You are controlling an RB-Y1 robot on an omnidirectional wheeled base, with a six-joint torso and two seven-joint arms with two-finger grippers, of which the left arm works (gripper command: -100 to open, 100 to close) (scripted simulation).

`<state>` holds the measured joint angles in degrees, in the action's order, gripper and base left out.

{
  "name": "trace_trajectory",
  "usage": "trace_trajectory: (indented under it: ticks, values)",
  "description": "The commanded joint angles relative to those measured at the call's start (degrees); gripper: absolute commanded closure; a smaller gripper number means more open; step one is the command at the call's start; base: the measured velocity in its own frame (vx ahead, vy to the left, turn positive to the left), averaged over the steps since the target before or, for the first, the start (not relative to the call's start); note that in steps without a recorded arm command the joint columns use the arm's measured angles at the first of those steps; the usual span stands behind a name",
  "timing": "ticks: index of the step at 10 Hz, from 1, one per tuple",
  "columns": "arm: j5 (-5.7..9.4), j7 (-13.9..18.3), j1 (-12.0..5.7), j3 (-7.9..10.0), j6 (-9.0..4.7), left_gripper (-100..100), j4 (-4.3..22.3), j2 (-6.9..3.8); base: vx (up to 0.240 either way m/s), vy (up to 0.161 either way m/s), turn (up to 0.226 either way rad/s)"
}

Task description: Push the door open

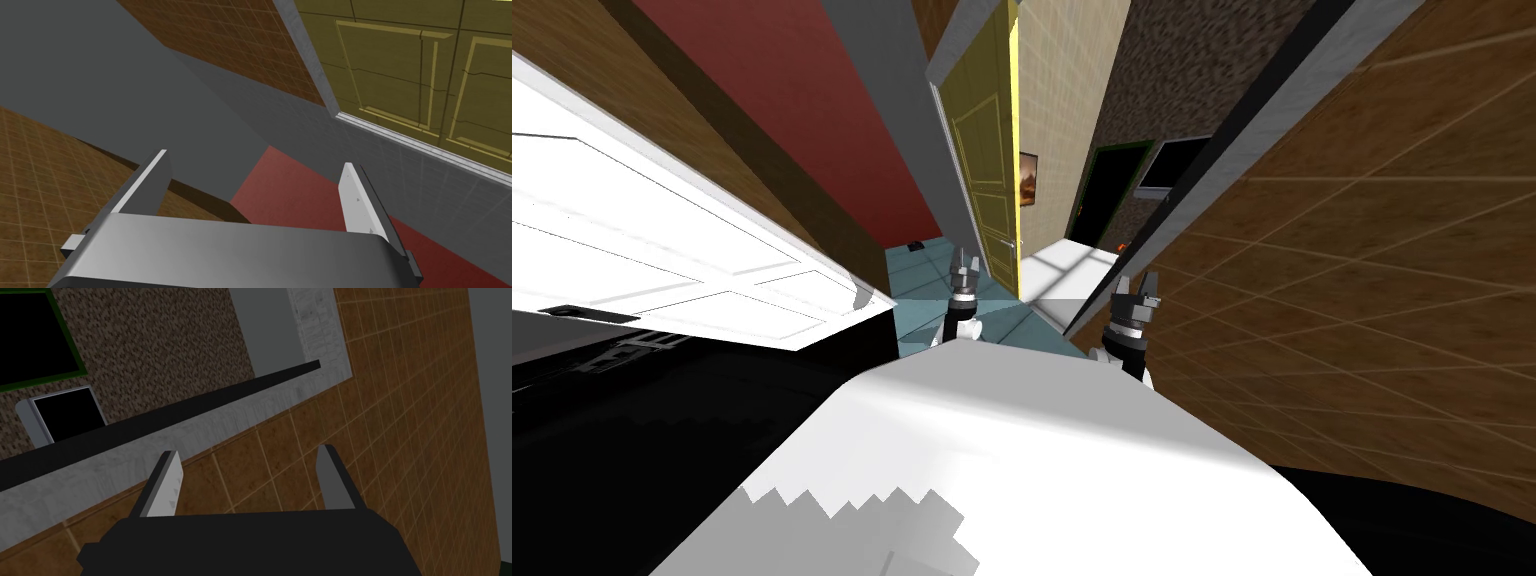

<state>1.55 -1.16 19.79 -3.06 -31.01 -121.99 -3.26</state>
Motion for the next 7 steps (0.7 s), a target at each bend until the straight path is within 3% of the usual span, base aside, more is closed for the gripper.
trace_trajectory:
  ticks: [1,7]
  values:
    - [-0.16,0.59,-0.77,-0.51,0.03,-100,1.66,-0.26,0.070,0.079,-0.027]
    - [-0.83,2.71,-5.35,-2.27,0.45,-100,9.47,-1.06,0.089,0.082,-0.024]
